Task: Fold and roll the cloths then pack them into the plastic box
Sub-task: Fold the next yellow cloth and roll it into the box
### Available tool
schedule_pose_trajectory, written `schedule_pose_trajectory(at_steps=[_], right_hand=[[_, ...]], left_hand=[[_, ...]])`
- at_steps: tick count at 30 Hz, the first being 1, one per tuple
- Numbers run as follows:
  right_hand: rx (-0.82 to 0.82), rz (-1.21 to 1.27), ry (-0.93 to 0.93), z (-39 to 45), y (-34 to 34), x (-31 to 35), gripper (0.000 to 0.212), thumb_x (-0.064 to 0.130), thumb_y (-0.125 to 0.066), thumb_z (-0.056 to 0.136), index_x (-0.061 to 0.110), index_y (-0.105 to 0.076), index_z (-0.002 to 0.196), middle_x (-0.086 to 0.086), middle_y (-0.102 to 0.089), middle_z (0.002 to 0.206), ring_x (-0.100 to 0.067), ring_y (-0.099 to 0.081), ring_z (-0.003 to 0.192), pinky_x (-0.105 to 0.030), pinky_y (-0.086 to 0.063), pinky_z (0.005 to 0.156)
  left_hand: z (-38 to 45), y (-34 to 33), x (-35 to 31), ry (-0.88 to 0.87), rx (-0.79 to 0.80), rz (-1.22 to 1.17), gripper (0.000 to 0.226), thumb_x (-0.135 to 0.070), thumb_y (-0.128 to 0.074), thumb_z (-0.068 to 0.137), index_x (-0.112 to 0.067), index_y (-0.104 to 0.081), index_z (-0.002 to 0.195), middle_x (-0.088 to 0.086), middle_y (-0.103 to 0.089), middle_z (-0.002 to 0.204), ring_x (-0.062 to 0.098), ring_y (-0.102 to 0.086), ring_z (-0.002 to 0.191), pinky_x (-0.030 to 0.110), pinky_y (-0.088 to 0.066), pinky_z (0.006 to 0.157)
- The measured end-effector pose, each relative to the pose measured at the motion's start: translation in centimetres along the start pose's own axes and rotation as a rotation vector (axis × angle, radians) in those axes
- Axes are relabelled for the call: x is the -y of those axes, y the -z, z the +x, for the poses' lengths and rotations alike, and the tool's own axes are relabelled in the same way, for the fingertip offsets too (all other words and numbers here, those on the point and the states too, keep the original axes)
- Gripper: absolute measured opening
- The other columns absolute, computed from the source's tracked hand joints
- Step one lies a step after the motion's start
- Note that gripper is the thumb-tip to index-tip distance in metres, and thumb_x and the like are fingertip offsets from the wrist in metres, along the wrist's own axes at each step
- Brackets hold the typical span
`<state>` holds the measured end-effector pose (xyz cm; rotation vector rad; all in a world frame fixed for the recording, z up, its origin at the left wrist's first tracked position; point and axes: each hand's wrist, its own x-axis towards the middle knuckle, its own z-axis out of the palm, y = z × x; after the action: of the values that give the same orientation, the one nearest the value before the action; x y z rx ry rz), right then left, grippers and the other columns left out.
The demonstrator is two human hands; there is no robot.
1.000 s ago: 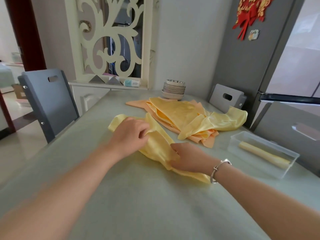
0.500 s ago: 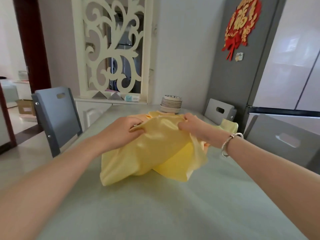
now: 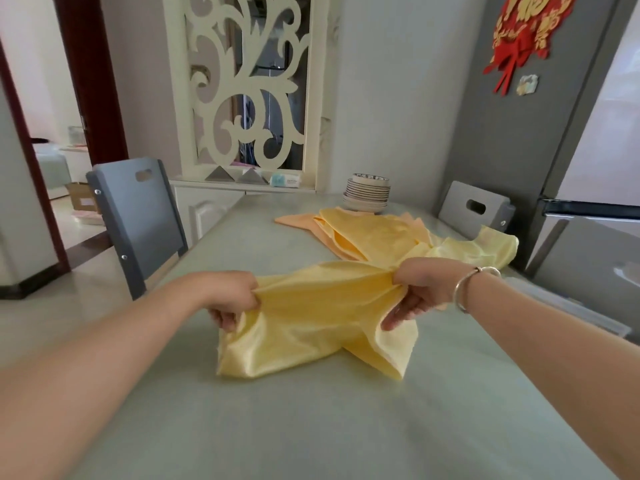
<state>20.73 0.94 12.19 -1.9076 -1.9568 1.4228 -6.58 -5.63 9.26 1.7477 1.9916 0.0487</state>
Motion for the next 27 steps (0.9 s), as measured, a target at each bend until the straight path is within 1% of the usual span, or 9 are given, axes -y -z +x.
schedule_pose_trajectory(at_steps=[2, 4, 7, 10, 12, 15, 19, 22, 27], right_hand=[[-0.098, 0.358, 0.074, 1.5, 0.0, 0.7, 0.033, -0.001, -0.026, 0.094, -0.009, -0.054, 0.109, -0.026, -0.068, 0.095, -0.035, -0.069, 0.077, -0.040, -0.060, 0.058], [-0.307, 0.584, 0.273, 3.1, 0.7, 2.0, 0.036, -0.003, -0.030, 0.093, -0.003, -0.047, 0.125, -0.023, -0.060, 0.114, -0.030, -0.062, 0.088, -0.041, -0.058, 0.072], [-0.729, 0.371, 0.737, 3.1, 1.4, 3.9, 0.059, -0.010, -0.029, 0.084, 0.018, -0.048, 0.133, -0.005, -0.056, 0.117, -0.008, -0.054, 0.086, -0.010, -0.045, 0.070], [-0.983, -0.014, 0.986, 2.4, 2.8, 5.1, 0.077, -0.013, -0.033, 0.072, 0.028, -0.041, 0.137, 0.003, -0.047, 0.132, -0.016, -0.053, 0.102, -0.023, -0.048, 0.076], [-1.143, -0.280, 0.972, 2.2, 3.9, 5.0, 0.082, -0.013, -0.039, 0.069, 0.031, -0.038, 0.138, 0.003, -0.033, 0.148, -0.022, -0.044, 0.125, -0.036, -0.049, 0.089], [-1.208, -0.547, 0.869, 1.9, 4.2, 3.5, 0.081, -0.013, -0.046, 0.070, 0.027, -0.037, 0.139, -0.002, -0.037, 0.148, -0.022, -0.021, 0.143, -0.037, -0.031, 0.110], [-1.099, -0.864, 0.740, 2.2, 2.3, 0.4, 0.078, -0.007, -0.047, 0.070, 0.024, -0.036, 0.140, 0.002, -0.053, 0.136, -0.017, -0.020, 0.143, -0.035, -0.015, 0.116], [-0.958, -1.014, 0.626, 3.0, -0.2, -2.2, 0.062, 0.004, -0.047, 0.080, 0.023, -0.036, 0.138, 0.004, -0.057, 0.129, -0.017, -0.027, 0.139, -0.033, -0.015, 0.113], [-0.723, -0.964, 0.550, 3.9, -4.0, -6.0, 0.052, 0.007, -0.044, 0.081, 0.027, -0.046, 0.128, 0.000, -0.059, 0.118, -0.021, -0.049, 0.117, -0.028, -0.035, 0.096]], left_hand=[[1.3, 0.2, -0.5, 0.082, -0.017, -0.349, 0.027, -0.003, -0.023, 0.094, -0.002, -0.048, 0.106, 0.019, -0.068, 0.081, 0.020, -0.068, 0.051, 0.024, -0.052, 0.046], [2.9, 1.6, -1.8, 0.089, -0.212, -0.753, 0.031, 0.001, -0.021, 0.095, -0.001, -0.047, 0.112, 0.026, -0.068, 0.094, 0.026, -0.071, 0.064, 0.030, -0.058, 0.056], [4.0, 4.4, -3.6, -0.145, -0.761, -0.924, 0.040, 0.005, -0.033, 0.088, -0.012, -0.058, 0.114, 0.012, -0.066, 0.108, 0.021, -0.065, 0.079, 0.025, -0.053, 0.074], [2.8, 6.4, -4.1, -0.382, -1.101, -0.734, 0.051, 0.011, -0.038, 0.081, -0.016, -0.057, 0.120, 0.001, -0.062, 0.104, 0.008, -0.054, 0.073, 0.008, -0.041, 0.056], [2.3, 6.8, -3.6, -0.457, -1.176, -0.595, 0.059, 0.015, -0.038, 0.079, -0.016, -0.054, 0.126, 0.002, -0.062, 0.109, 0.012, -0.055, 0.077, 0.017, -0.046, 0.063], [1.8, 5.8, -1.7, -0.437, -1.184, -0.401, 0.061, 0.016, -0.041, 0.080, -0.017, -0.051, 0.131, 0.003, -0.052, 0.135, 0.024, -0.055, 0.108, 0.042, -0.048, 0.091], [0.9, 2.4, 0.7, -0.322, -1.034, -0.088, 0.060, 0.013, -0.044, 0.083, -0.017, -0.051, 0.134, 0.000, -0.039, 0.148, 0.023, -0.033, 0.137, 0.037, -0.026, 0.111], [0.8, -0.5, 2.6, -0.204, -0.857, 0.126, 0.056, 0.007, -0.045, 0.085, -0.019, -0.052, 0.134, -0.003, -0.040, 0.147, 0.020, -0.031, 0.138, 0.029, -0.018, 0.113], [0.3, -4.4, 4.8, -0.076, -0.662, 0.286, 0.043, -0.006, -0.046, 0.083, -0.029, -0.063, 0.114, -0.003, -0.061, 0.121, 0.021, -0.043, 0.123, 0.030, -0.033, 0.103]])
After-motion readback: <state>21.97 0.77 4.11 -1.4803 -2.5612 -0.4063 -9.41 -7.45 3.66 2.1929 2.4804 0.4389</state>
